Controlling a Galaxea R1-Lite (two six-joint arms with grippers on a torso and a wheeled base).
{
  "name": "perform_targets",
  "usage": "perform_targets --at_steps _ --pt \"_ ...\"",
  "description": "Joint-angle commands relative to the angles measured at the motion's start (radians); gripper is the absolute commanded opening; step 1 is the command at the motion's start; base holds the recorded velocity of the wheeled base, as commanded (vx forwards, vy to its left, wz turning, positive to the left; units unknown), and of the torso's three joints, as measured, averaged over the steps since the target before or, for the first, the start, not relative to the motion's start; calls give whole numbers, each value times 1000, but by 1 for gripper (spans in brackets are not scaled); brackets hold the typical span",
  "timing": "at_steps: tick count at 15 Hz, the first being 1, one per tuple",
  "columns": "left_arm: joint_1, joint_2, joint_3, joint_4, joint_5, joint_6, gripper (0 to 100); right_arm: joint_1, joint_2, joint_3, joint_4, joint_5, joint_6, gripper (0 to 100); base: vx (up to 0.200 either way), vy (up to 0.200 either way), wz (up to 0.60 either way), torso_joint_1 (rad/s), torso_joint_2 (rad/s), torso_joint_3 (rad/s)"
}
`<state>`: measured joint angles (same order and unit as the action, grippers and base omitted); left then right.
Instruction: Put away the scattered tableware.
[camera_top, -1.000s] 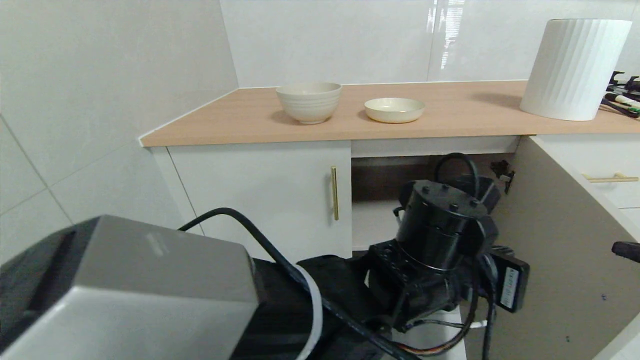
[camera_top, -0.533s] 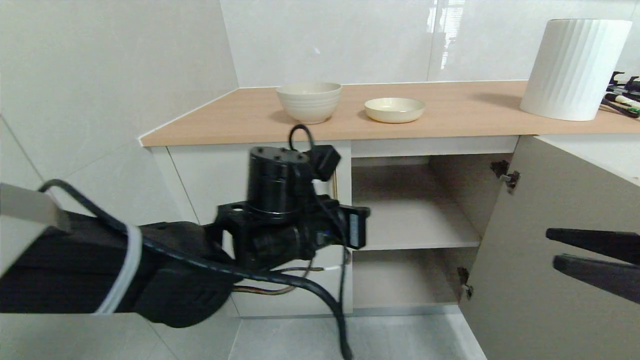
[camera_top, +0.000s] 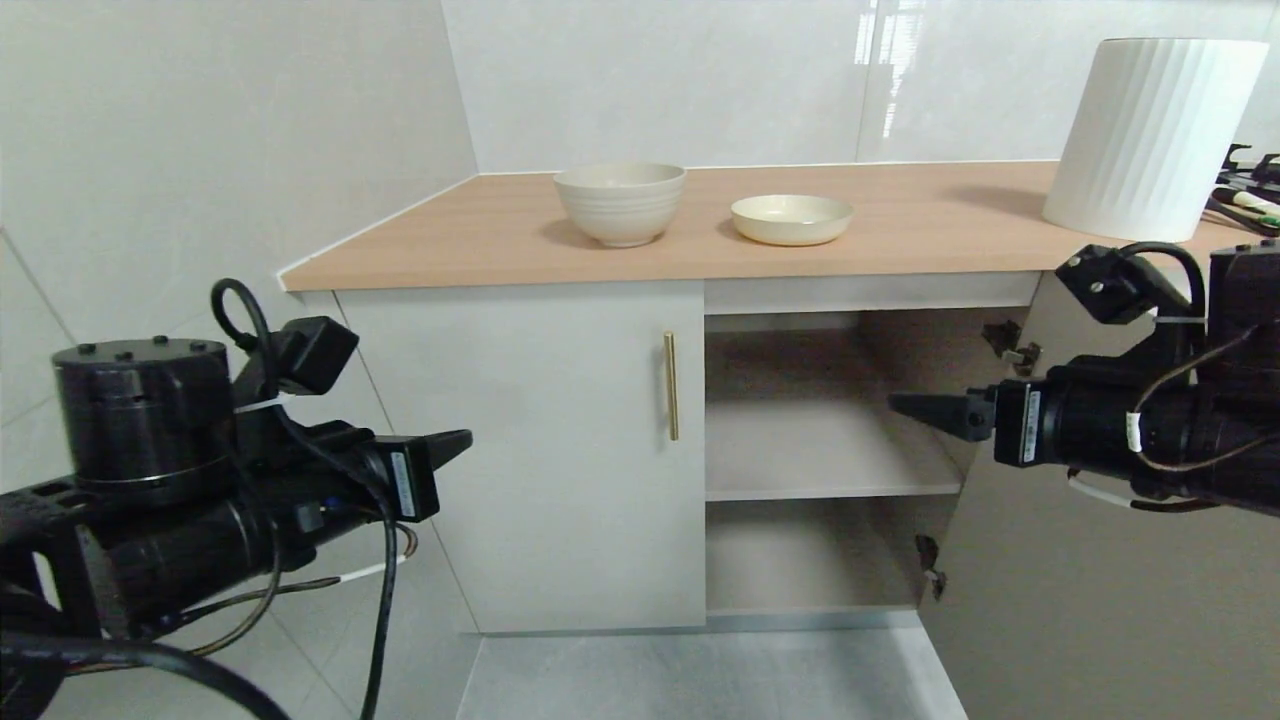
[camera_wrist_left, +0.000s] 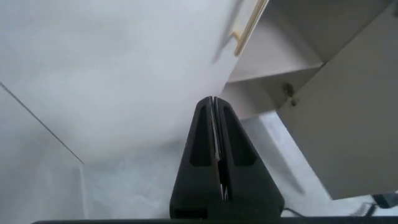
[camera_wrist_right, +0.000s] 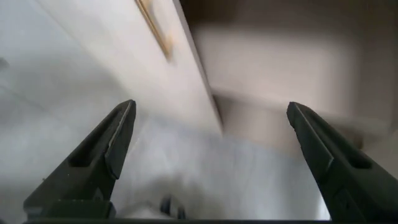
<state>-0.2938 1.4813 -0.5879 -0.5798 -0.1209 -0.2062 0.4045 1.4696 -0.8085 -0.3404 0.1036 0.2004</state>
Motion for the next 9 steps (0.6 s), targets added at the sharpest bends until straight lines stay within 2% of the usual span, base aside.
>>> perform_targets --at_steps 1,3,4,6,9 --pt "36 -79 10 3 -16 14 0 13 3 19 31 -4 5 100 0 0 0 0 0 0" --pt "36 -84 3 40 -19 16 0 14 -6 9 80 -5 5 100 0 0 0 0 0 0" --pt "36 -78 3 46 -19 16 100 16 -6 6 83 -7 5 100 0 0 0 0 0 0" --pt "36 -73 10 38 -46 16 100 14 -17 5 84 -12 5 100 0 0 0 0 0 0" --pt "36 -102 19 46 -145 19 100 14 -69 -1 107 -12 5 100 0 0 0 0 0 0"
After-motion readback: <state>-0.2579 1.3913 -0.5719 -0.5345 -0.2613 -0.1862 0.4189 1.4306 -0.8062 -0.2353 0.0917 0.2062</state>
